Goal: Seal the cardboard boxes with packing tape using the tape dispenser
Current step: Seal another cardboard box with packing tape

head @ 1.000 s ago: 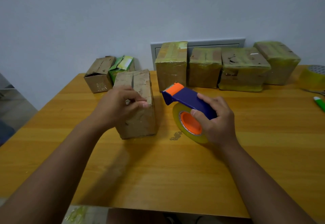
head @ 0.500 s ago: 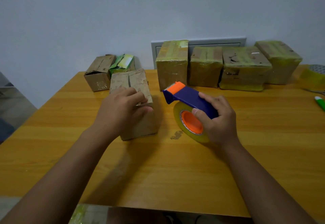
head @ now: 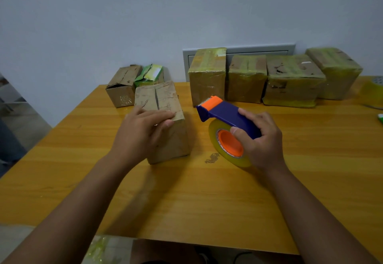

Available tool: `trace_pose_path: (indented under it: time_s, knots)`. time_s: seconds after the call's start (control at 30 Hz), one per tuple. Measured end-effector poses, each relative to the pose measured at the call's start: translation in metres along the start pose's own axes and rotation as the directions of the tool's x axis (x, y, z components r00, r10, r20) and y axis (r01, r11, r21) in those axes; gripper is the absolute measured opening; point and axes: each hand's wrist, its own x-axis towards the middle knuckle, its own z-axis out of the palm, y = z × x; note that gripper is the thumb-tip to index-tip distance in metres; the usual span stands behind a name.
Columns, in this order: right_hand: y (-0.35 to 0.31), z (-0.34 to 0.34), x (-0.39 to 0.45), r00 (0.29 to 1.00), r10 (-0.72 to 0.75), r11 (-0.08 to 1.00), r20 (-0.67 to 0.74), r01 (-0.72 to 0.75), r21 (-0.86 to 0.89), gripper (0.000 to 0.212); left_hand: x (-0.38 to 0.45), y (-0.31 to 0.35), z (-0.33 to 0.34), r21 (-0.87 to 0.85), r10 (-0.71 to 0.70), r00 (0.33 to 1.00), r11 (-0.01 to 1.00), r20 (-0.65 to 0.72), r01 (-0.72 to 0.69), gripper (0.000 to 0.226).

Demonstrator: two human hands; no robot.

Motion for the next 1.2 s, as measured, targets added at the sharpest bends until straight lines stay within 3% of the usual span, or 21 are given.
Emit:
trace_pose_path:
  time_s: [0.2, 0.33, 0.57, 0.8, 0.97, 1.07, 1.2]
  knots:
    - [-0.001, -0.001, 0.000, 1.000, 0.004, 1.000, -0.001, -0.004, -0.006, 0.065, -0.007, 0.002, 0.015, -0.081, -0.063, 0.985, 0.995, -0.160, 0.050, 0.041]
    - [-0.001, 0.000, 0.000, 1.000, 0.001, 1.000, 0.004, 0.000, -0.013, 0.067, -0.004, 0.012, 0.015, -0.075, -0.091, 0.990, 0.994, -0.103, 0.084, 0.034]
    - [-0.001, 0.000, 0.000, 1.000, 0.004, 1.000, 0.006, -0.004, -0.009, 0.065, 0.000, 0.033, 0.025, -0.012, -0.123, 0.991, 0.992, -0.047, 0.123, 0.040]
    - [0.000, 0.000, 0.000, 1.000, 0.004, 1.000, -0.005, -0.004, -0.014, 0.066, 0.004, 0.049, 0.030, 0.006, -0.223, 0.971, 0.975, -0.087, 0.224, 0.044]
    - [-0.001, 0.003, -0.001, 0.999, 0.002, 0.999, -0.039, -0.004, -0.053, 0.068, -0.003, 0.030, 0.022, -0.128, -0.133, 0.982, 0.985, -0.131, 0.116, 0.029]
    - [-0.001, 0.004, -0.002, 0.999, 0.005, 0.999, -0.047, -0.007, -0.048, 0.068, -0.006, 0.024, 0.030, -0.103, -0.088, 0.982, 0.992, -0.164, 0.072, 0.032]
    - [-0.002, 0.004, -0.003, 0.997, 0.020, 0.999, -0.071, -0.022, -0.033, 0.067, -0.012, 0.021, 0.034, -0.106, -0.149, 0.978, 0.985, -0.149, 0.135, 0.040]
